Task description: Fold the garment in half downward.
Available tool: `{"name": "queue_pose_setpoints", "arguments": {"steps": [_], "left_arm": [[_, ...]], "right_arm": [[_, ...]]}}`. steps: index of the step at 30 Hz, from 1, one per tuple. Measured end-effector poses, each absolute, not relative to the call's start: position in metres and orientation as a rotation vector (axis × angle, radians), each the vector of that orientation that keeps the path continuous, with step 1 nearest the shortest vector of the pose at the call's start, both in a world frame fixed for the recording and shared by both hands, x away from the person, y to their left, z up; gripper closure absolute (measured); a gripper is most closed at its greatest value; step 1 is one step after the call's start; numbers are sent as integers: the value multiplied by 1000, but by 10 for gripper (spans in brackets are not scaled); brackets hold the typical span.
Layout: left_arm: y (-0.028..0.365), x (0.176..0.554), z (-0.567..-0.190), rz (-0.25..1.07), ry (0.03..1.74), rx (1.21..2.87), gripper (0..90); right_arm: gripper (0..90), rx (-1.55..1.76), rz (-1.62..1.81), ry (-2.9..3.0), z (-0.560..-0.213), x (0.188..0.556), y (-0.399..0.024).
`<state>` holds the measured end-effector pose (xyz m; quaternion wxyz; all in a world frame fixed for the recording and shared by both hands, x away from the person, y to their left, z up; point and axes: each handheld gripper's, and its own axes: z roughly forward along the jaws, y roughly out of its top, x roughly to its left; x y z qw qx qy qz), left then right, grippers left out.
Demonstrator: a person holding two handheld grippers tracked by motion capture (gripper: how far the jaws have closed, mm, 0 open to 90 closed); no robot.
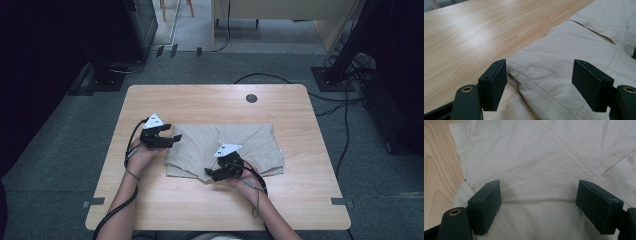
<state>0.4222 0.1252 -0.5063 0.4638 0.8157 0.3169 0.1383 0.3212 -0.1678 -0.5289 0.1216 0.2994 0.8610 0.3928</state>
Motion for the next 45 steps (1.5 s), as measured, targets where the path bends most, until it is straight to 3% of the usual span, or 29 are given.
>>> {"name": "queue_pose_setpoints", "arguments": {"steps": [7,16,45], "left_arm": [[124,434,-506,316,769,1999,284],[123,448,-503,326,719,2019,283],[121,471,-525,239,740,2120,303]], "right_arm": [[150,905,1125,2520,-528,321,-166],[273,1041,1110,2414,-521,313,-163],[321,1129,1128,2244,-506,297,-135]]}}
